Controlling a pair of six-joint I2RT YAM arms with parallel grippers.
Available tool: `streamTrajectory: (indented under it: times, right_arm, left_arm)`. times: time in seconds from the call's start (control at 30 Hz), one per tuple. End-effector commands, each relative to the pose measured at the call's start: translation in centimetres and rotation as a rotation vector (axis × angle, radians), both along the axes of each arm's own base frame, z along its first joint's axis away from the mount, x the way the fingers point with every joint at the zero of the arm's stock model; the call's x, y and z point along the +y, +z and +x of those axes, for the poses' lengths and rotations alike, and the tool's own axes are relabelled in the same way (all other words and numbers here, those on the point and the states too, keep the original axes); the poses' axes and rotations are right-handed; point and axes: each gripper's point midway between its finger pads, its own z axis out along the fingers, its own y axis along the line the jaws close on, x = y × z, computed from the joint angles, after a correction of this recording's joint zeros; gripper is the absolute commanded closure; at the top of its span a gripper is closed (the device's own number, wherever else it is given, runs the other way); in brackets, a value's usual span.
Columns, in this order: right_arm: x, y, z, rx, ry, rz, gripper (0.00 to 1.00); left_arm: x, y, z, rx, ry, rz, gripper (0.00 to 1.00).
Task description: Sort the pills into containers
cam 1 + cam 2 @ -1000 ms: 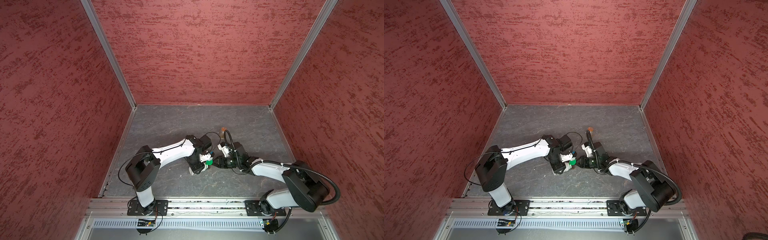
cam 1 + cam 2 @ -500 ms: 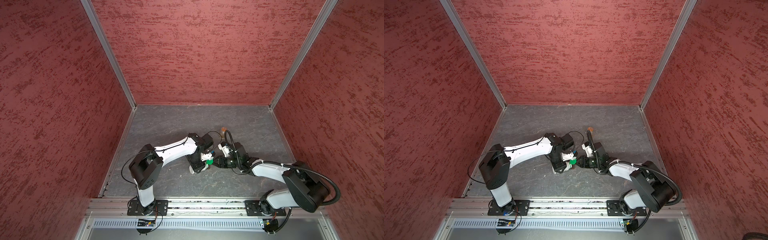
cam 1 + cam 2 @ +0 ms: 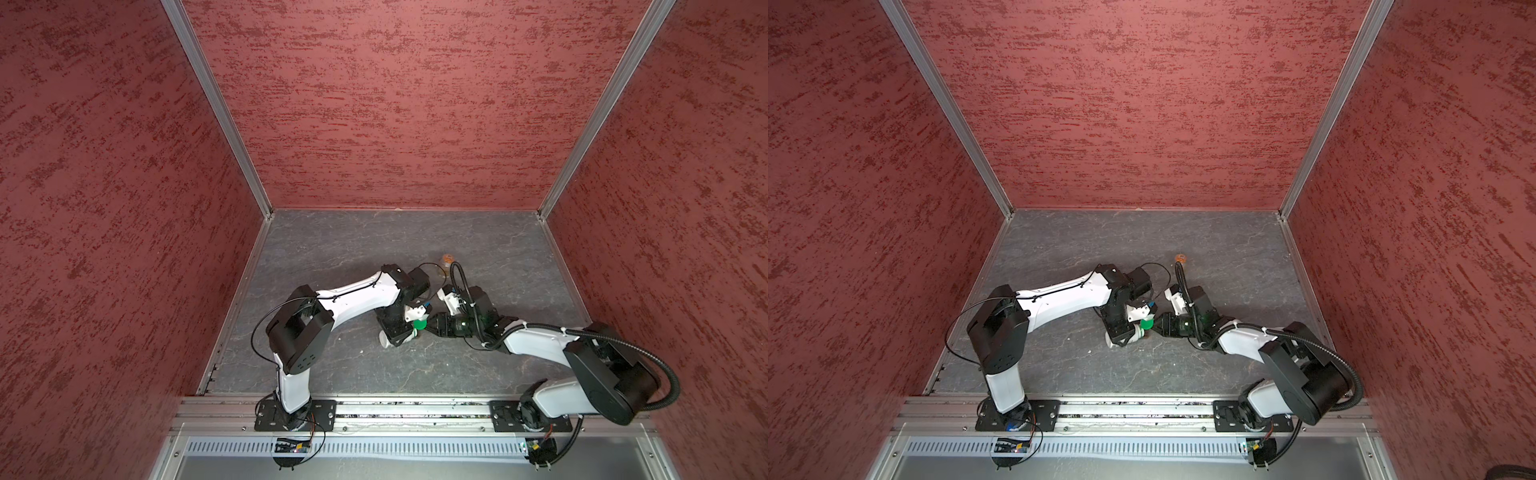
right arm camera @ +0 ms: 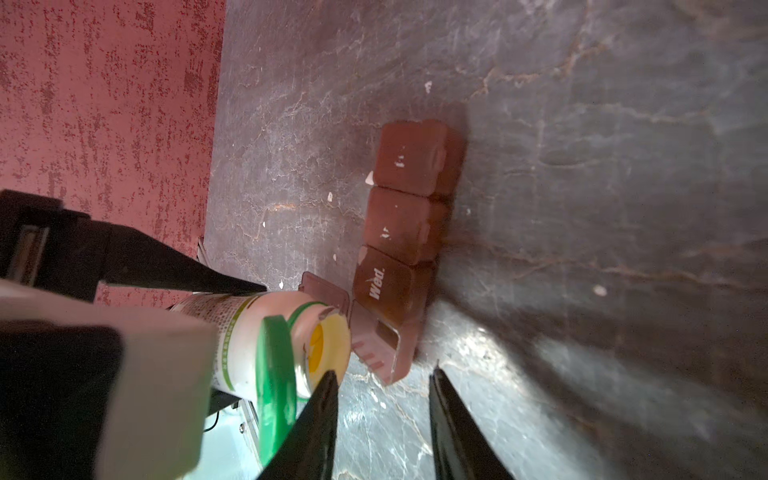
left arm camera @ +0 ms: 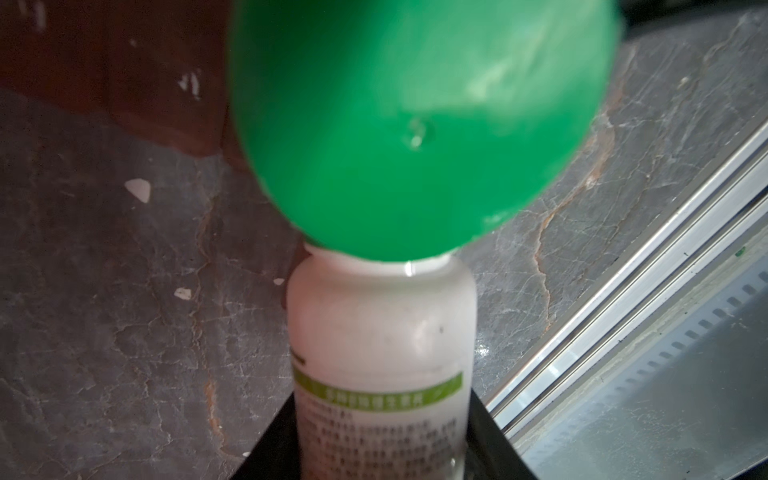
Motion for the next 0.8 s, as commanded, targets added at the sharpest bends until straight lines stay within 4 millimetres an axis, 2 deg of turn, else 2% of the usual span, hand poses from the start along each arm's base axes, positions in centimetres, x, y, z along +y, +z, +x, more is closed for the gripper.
streamTrajectory:
  times: [0.0,0.77]
  right_arm:
    - [0.34,0.84,0.43,-0.045,-0.005,0.029,0.62]
    - [0.45,0.22,0.47,-0.036,-0.006,0.037,0.62]
  left_arm:
    - [-0.28,0.06,0.14,0.004,-0.015,0.008,1.0]
    - [-0.23,0.08,0.26,0.03,-0.041,0.076,1.0]
